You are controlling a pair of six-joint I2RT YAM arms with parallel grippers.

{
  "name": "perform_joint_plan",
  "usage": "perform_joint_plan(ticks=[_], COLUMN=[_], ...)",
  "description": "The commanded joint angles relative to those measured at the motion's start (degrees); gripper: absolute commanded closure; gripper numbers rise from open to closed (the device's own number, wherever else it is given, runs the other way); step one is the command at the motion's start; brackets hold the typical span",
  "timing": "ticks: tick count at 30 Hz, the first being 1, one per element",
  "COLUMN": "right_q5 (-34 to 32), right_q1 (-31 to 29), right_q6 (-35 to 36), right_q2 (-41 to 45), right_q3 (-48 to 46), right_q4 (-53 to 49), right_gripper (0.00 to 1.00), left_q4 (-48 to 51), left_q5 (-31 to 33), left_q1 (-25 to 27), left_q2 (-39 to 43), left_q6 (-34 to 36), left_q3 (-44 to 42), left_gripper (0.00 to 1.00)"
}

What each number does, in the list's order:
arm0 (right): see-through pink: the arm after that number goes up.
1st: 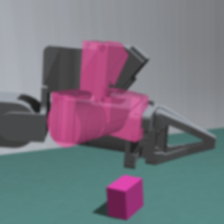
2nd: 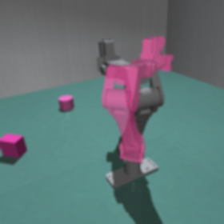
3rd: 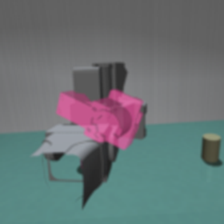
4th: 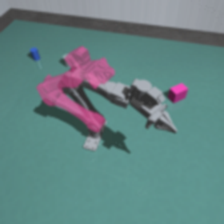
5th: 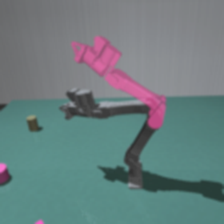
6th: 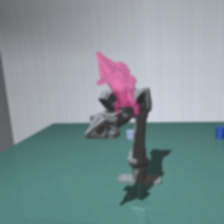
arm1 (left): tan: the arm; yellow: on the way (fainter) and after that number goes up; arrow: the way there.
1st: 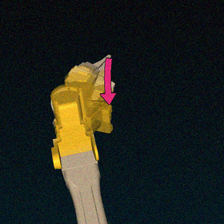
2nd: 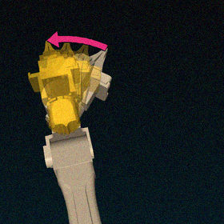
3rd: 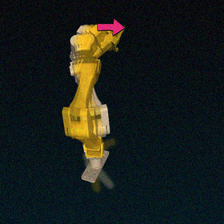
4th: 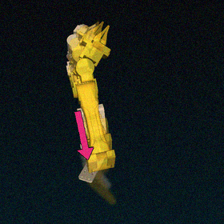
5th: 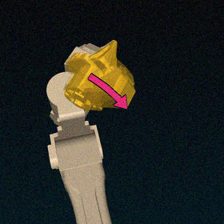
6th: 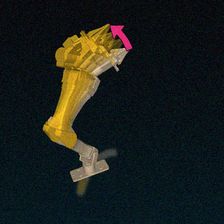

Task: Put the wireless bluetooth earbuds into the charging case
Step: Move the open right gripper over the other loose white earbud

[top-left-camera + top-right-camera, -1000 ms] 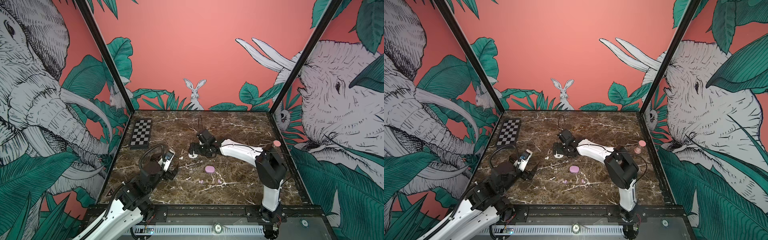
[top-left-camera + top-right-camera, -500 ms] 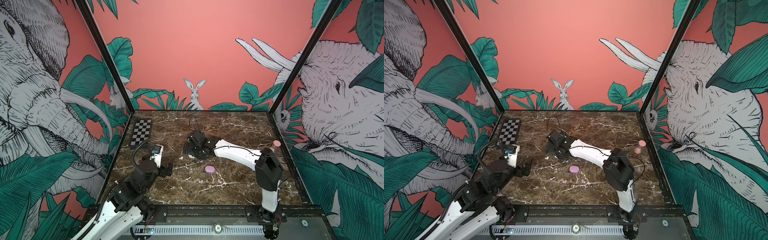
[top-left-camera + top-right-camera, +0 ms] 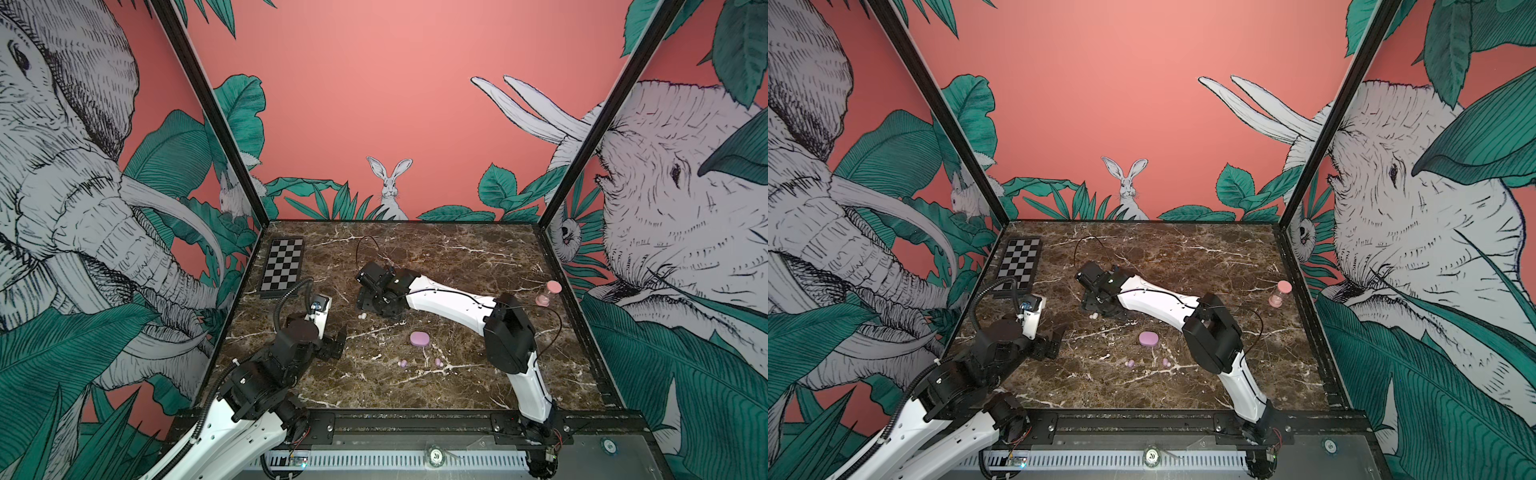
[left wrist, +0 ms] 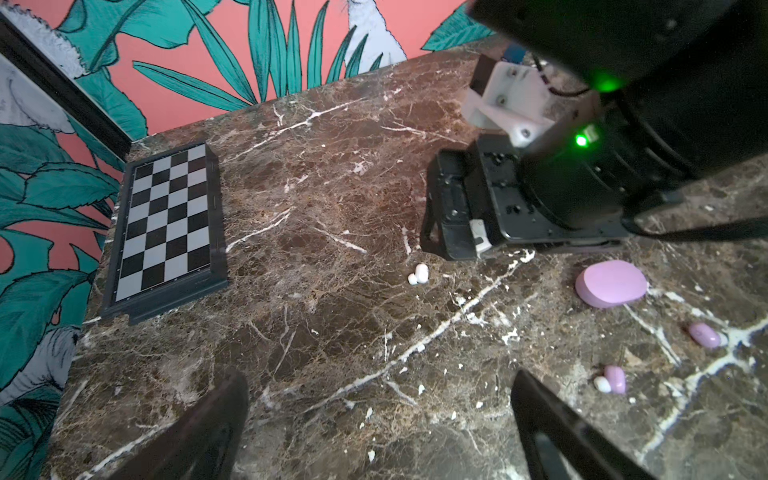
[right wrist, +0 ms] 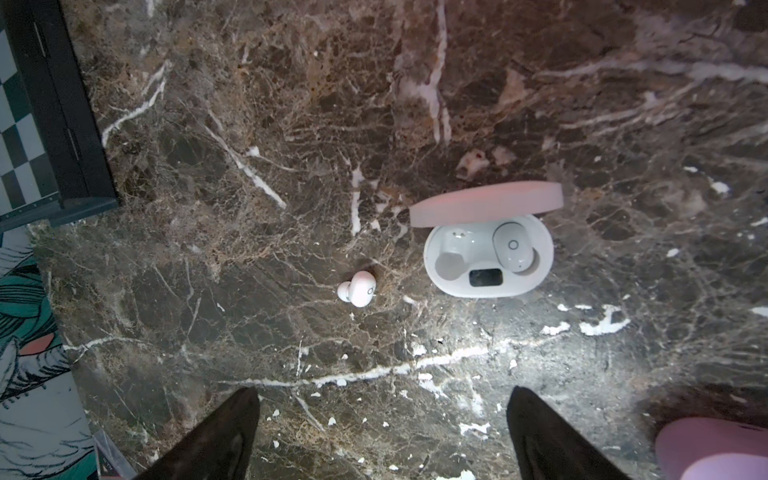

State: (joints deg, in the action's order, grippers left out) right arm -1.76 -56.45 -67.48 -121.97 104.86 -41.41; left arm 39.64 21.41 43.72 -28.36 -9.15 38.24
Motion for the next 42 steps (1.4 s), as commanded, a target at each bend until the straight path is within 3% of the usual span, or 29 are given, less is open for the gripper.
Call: perform_joint_plan(ticks=[1, 19, 42], right_q5=[-1.17, 2.17, 0.42], right_q1=[-0.25, -0.56, -0.93], right_q6=[0.14, 0.16, 0.86], right_q2=[-1.45, -8.64, -14.41], right_q3=[2.46, 7.45, 11.66], right_q4=[-2.32, -0.87, -2.01], right_gripper=[0.1, 0.38, 0.53], left_q4=[0.99, -3.58, -3.74], left_q5=[-2.08, -5.55, -4.87], left_q1=[0.14, 0.13, 0.14], left_q2=[-0.91, 1.6, 1.86], left_q6=[3.26, 5.44, 5.85], left_q3=[1.41, -2.05, -2.46], left_gripper=[0.01, 0.01, 0.01])
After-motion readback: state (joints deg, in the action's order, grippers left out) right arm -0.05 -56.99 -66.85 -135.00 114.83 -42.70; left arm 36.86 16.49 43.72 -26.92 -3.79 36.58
